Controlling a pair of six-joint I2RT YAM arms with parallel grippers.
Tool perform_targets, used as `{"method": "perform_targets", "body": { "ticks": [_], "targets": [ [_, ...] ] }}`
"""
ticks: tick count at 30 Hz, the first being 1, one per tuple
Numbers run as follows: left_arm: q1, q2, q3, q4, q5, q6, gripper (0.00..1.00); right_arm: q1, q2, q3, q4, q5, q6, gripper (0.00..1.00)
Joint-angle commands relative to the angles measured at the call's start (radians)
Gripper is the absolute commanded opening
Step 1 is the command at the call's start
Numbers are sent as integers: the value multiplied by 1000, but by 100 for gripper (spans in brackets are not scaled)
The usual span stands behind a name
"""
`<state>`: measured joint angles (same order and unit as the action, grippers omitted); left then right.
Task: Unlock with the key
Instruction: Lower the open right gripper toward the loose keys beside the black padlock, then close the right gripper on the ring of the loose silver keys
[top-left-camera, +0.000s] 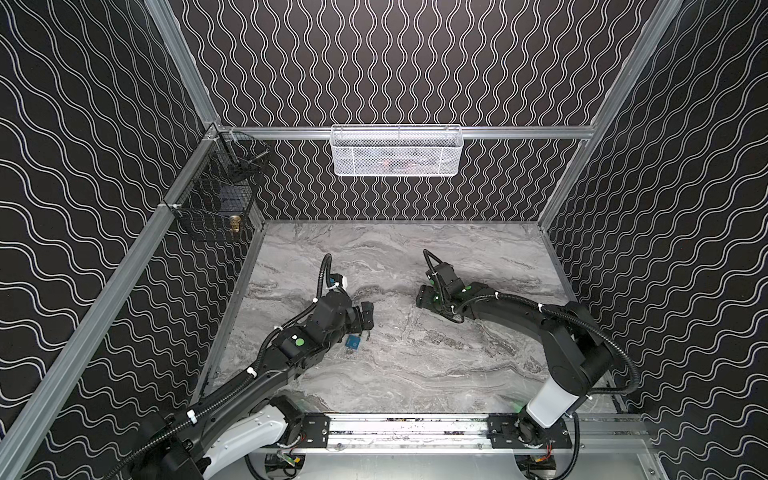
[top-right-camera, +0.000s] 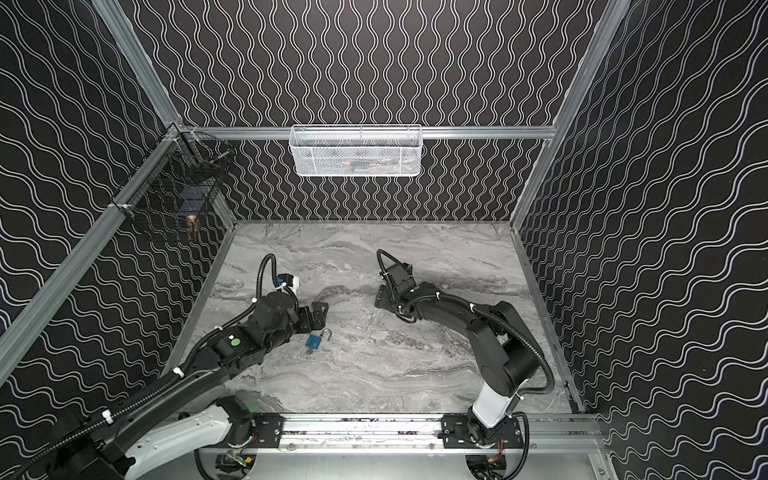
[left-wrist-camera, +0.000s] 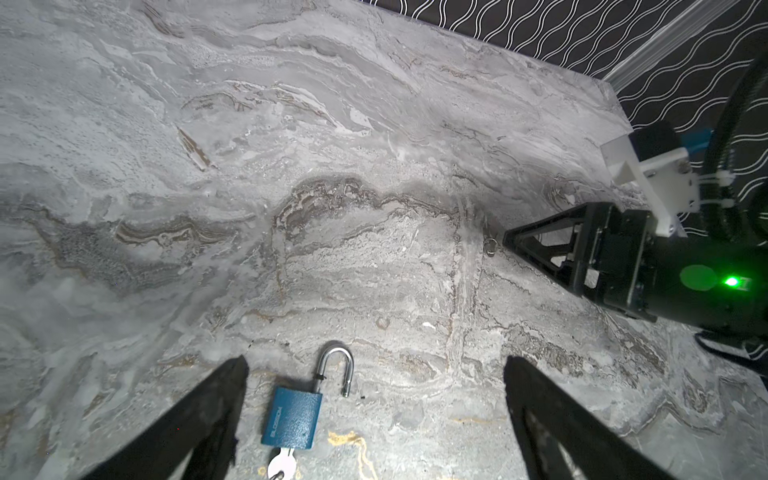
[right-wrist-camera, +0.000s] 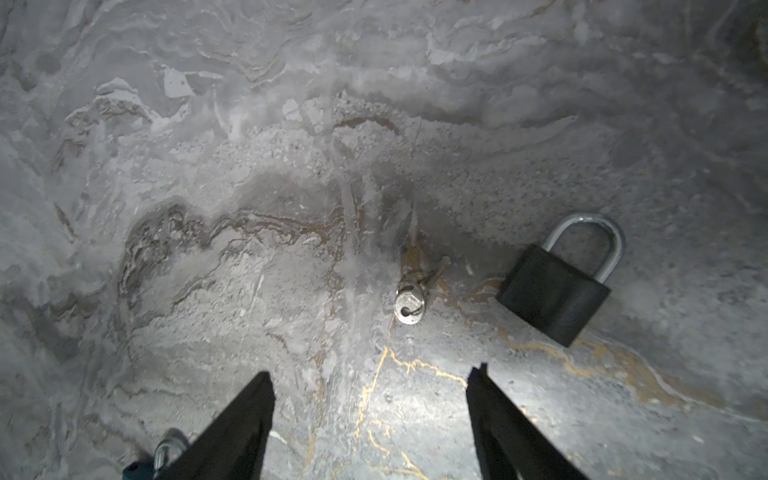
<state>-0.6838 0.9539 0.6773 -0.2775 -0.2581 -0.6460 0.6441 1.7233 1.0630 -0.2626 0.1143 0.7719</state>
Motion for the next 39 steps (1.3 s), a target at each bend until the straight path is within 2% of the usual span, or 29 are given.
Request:
{"method": "perform_targets", "body": {
  "ticks": [1,15,24,32,39],
  "targets": [
    [9,5,3,41,-9,26,99,1,31,22,14,29,29,75],
    [46,45,8,88,36,7,99,-2,157,107,16,44,8,74],
    [79,39,2,98,52,-29,99,7,232,156,16,9,-46,74],
    [96,-5,20,9,53,-47,99,89,277,206,15,-100,-163,73],
    [99,-50,3,-52,59,-89,99,164,271,190,11,-161,-189,72]
  ]
}}
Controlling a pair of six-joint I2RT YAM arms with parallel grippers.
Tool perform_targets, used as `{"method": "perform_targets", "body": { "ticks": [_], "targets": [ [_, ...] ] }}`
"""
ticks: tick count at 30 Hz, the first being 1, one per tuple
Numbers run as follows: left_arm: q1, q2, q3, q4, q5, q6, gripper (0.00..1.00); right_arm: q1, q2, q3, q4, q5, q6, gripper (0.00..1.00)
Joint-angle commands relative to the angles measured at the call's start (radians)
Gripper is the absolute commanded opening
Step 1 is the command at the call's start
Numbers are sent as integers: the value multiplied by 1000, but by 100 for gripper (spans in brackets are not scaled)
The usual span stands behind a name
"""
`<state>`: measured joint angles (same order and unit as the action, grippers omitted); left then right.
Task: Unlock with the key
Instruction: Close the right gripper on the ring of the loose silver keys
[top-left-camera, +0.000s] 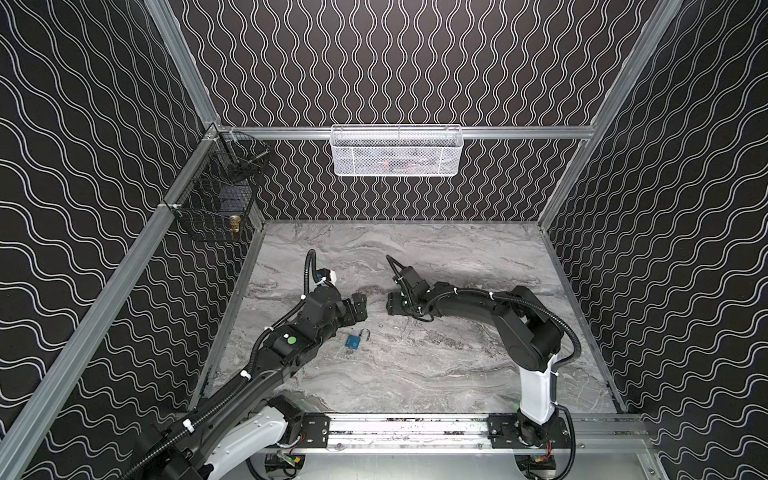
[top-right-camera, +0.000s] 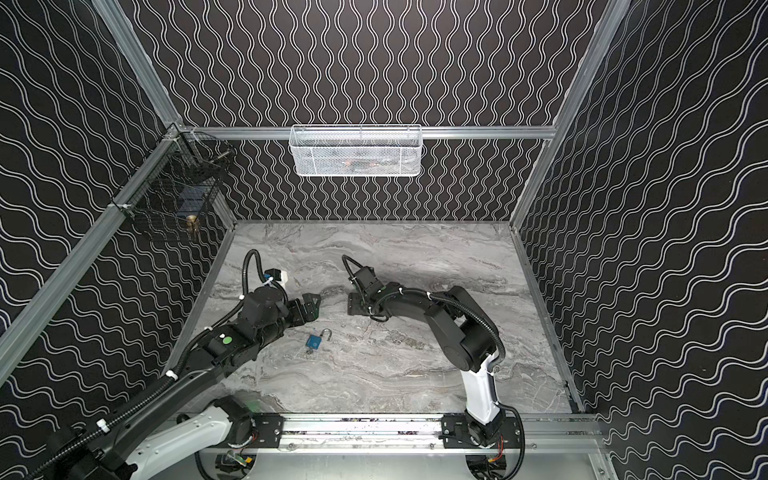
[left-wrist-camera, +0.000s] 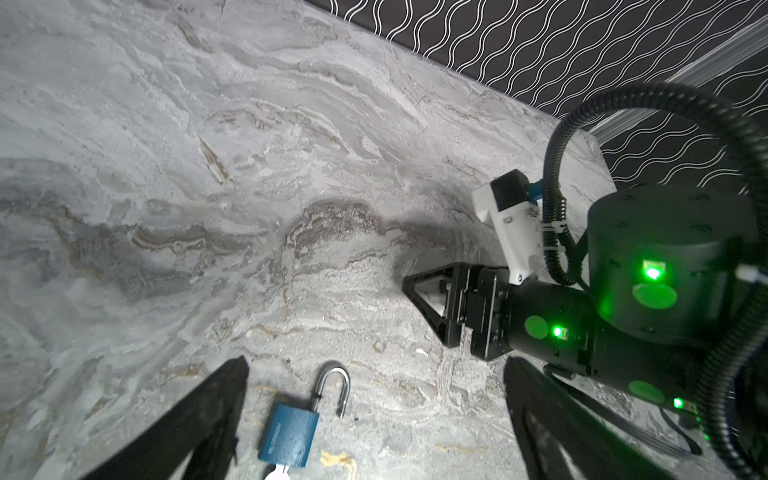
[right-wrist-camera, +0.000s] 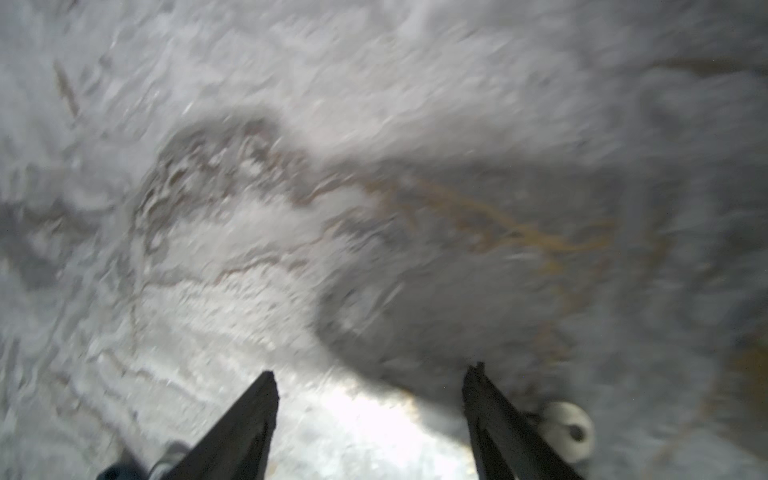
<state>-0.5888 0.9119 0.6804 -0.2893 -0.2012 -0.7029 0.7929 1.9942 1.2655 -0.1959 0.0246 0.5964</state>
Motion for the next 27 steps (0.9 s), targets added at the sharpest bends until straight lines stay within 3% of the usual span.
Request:
{"method": "perform_targets", "body": {
  "ticks": [1,11,16,27],
  "targets": [
    [3,-9,2,-51,5,-37,99,19,-10,-12,-57,-85,-19,72],
    [4,21,19,-18,120,-127,99,-67,-165,-74,-122,-40,-79,71],
    [6,49,11,18,182,-171,99,-94,-174,-93,-154,-14,-145,65],
    [5,36,20,6,168,-91,99,-93,-103,-16,-223,79,-204,52]
  ]
}}
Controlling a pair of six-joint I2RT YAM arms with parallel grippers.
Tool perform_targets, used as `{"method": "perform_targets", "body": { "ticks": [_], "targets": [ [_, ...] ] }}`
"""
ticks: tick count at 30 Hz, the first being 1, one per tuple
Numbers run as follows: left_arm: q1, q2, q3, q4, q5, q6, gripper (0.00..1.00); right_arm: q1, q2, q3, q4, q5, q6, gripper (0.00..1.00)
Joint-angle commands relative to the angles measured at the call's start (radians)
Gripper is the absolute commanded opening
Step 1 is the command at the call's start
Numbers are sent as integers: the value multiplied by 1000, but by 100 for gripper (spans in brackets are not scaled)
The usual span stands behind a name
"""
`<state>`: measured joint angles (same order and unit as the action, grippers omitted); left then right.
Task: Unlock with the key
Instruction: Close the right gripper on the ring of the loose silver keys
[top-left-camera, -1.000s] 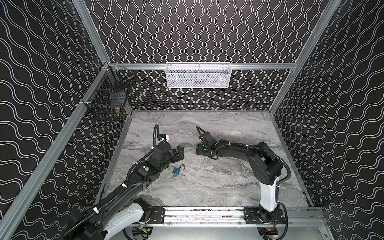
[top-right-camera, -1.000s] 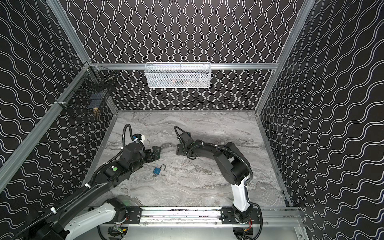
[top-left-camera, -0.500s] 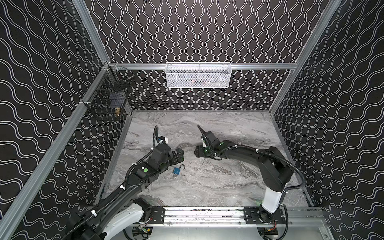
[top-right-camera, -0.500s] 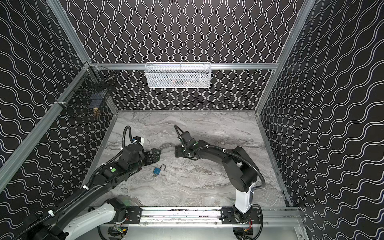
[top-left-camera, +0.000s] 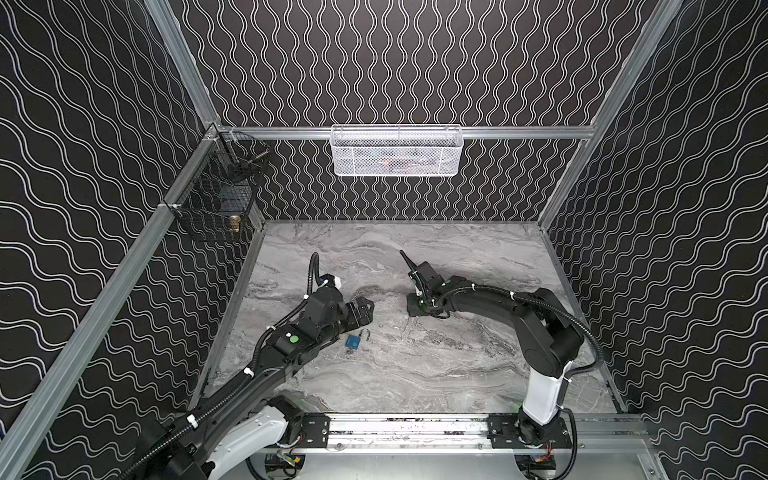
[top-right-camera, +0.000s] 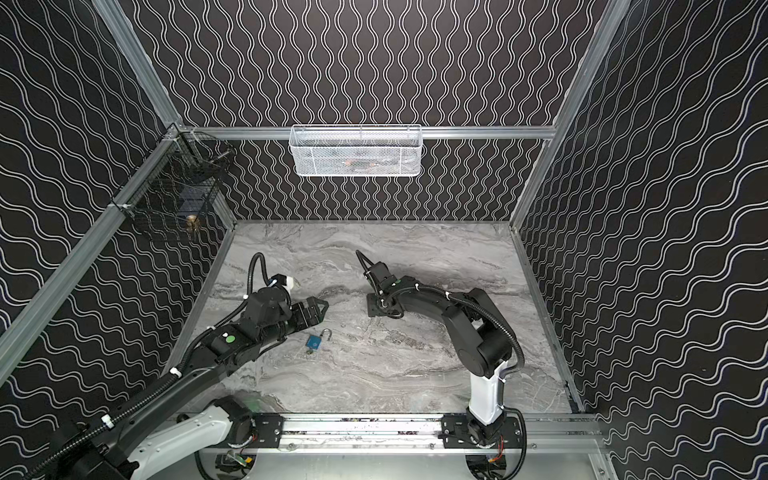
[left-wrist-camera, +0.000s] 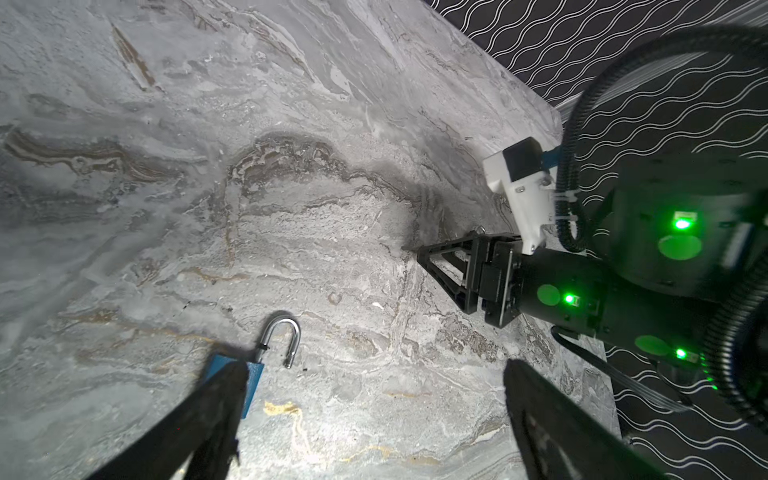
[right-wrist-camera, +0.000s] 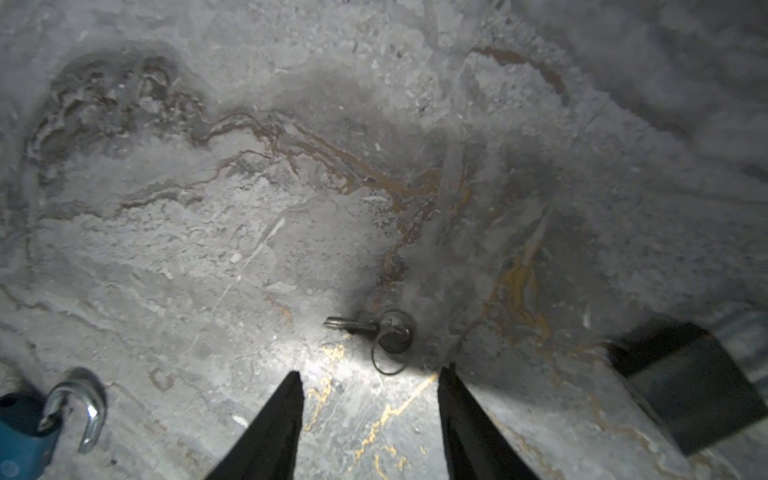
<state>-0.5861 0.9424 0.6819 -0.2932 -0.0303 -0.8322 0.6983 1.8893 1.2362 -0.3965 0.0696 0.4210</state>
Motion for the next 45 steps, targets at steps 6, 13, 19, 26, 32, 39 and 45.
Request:
{"method": "perform_targets", "body": {
  "ticks": [6,13,19,26,32,39,45],
  "targets": [
    [2,17,27,21,15,54,99,10,44,29,-41,10,-58,46],
    [2,3,6,65,10,61,98,29,50,36,-64,59,-88,41],
    [3,30,19,68,12,73,99,32,59,40,-68,76,-97,40],
    [3,38,-4,95,9,70,99,32,79,45,-57,47,-114,36],
    [2,53,-2,105,6,68,99,32,77,39,-47,48,-126,32],
    [2,84,-3,136,7,62,99,32,91,61,-54,61,-151,28],
    [2,95,-4,148,4,61,99,31,85,65,-58,58,-154,24]
  ]
}}
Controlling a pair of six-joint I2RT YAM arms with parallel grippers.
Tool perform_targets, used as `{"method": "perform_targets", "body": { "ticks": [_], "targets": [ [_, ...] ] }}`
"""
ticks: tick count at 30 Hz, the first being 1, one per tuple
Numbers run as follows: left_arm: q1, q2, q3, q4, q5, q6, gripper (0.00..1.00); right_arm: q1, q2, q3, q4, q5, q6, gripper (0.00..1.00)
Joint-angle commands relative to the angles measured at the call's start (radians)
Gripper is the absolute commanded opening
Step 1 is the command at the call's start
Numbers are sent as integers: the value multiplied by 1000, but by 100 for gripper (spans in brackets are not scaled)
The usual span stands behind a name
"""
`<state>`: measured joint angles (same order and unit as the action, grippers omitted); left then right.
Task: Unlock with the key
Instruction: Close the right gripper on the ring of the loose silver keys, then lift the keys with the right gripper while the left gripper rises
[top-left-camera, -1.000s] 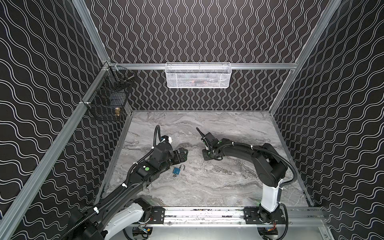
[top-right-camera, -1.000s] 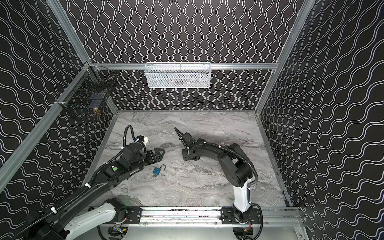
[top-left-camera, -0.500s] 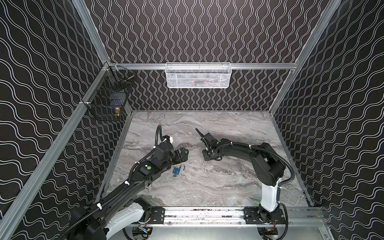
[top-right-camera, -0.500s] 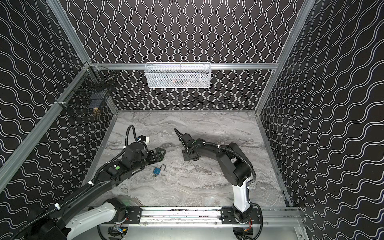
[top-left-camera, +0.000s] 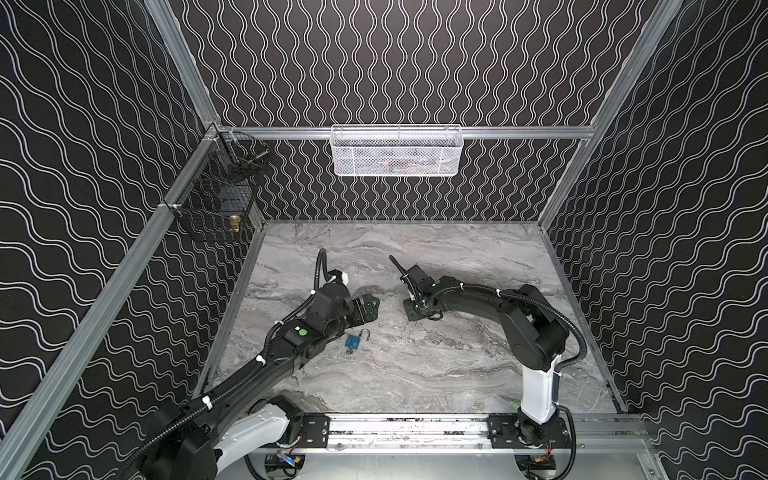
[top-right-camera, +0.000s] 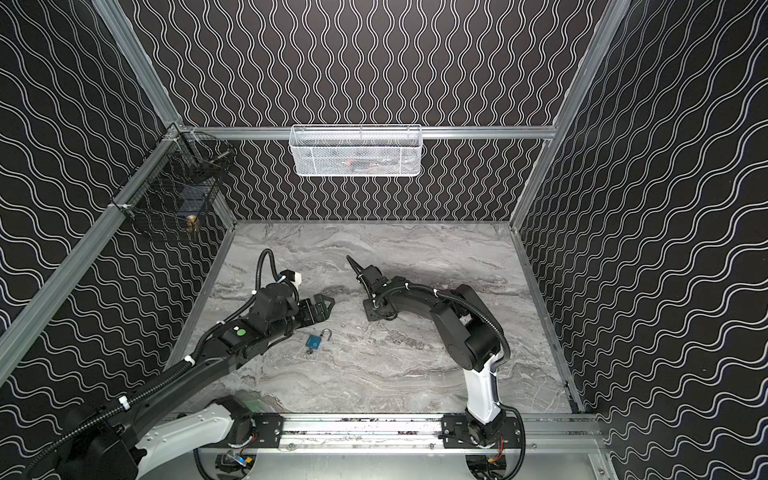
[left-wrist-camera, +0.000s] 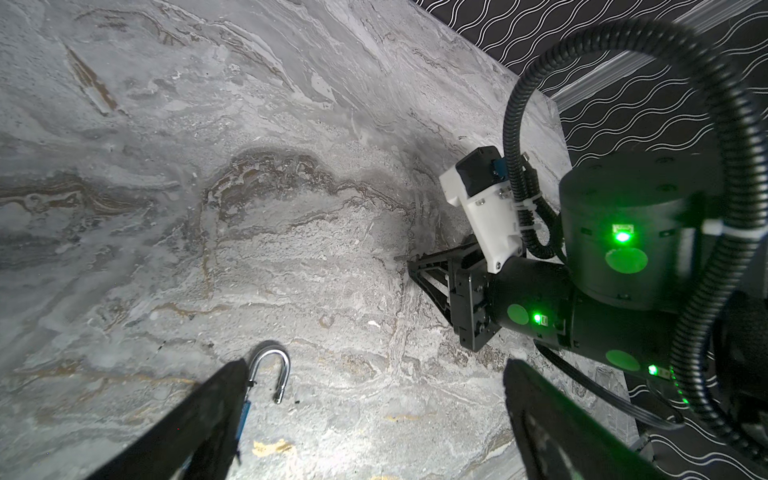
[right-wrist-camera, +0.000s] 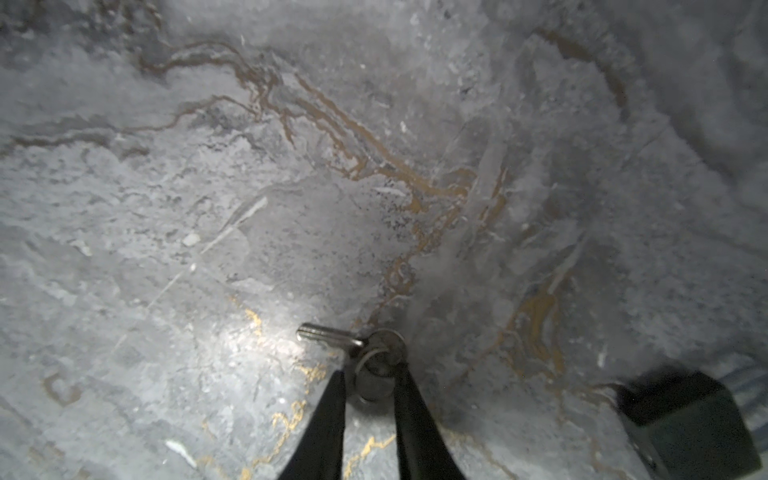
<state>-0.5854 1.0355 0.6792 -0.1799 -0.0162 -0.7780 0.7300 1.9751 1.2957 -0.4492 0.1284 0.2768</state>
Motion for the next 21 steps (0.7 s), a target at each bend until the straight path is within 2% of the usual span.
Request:
{"method": "perform_targets", "body": {
  "ticks": [1,21],
  "targets": [
    [1,4,-4,38,-10,9,98,0,-1,3,-4,-1,-11,23],
    [13,-9,-16,43,-4,9,99,-7,-10,21,-19,-3,-11,3]
  ]
}}
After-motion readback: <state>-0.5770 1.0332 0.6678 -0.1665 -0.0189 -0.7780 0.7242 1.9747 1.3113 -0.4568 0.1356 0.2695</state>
